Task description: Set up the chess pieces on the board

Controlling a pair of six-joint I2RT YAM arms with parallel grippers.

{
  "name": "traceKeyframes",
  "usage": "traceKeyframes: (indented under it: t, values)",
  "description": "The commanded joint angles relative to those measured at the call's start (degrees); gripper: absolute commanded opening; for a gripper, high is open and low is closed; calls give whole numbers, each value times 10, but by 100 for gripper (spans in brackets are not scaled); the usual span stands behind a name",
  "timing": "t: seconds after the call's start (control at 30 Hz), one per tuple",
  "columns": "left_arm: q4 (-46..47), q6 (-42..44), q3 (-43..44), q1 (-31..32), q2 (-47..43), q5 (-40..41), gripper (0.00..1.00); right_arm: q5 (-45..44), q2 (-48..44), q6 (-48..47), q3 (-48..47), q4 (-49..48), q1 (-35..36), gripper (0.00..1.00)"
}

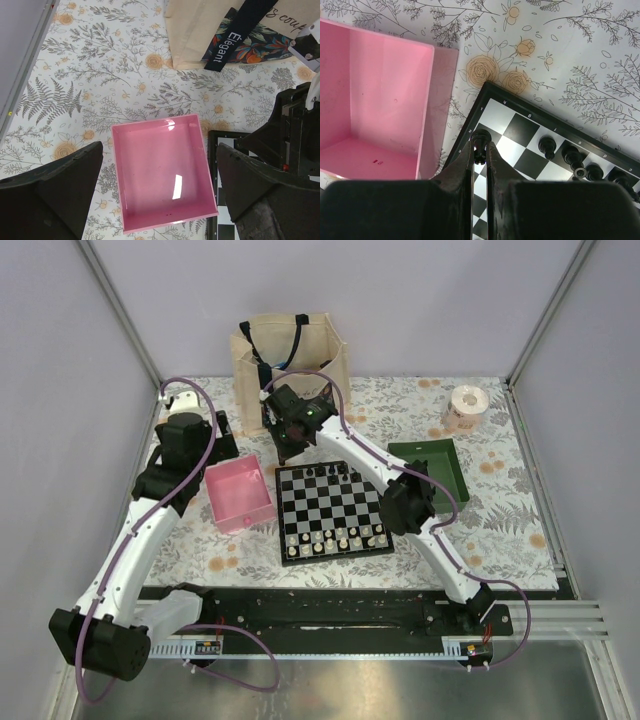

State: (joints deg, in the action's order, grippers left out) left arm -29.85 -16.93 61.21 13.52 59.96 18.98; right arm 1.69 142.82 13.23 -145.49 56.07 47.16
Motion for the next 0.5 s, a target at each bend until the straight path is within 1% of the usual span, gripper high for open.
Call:
traceKeyframes:
  t: [0.0,0.47]
  values:
    - [26,-9,-7,1,-14,18,99,6,10,-10,-24,-15,8,5]
    - [27,-6,-7,1,-10,15,99,3,50,-14,-26,-7,12,6]
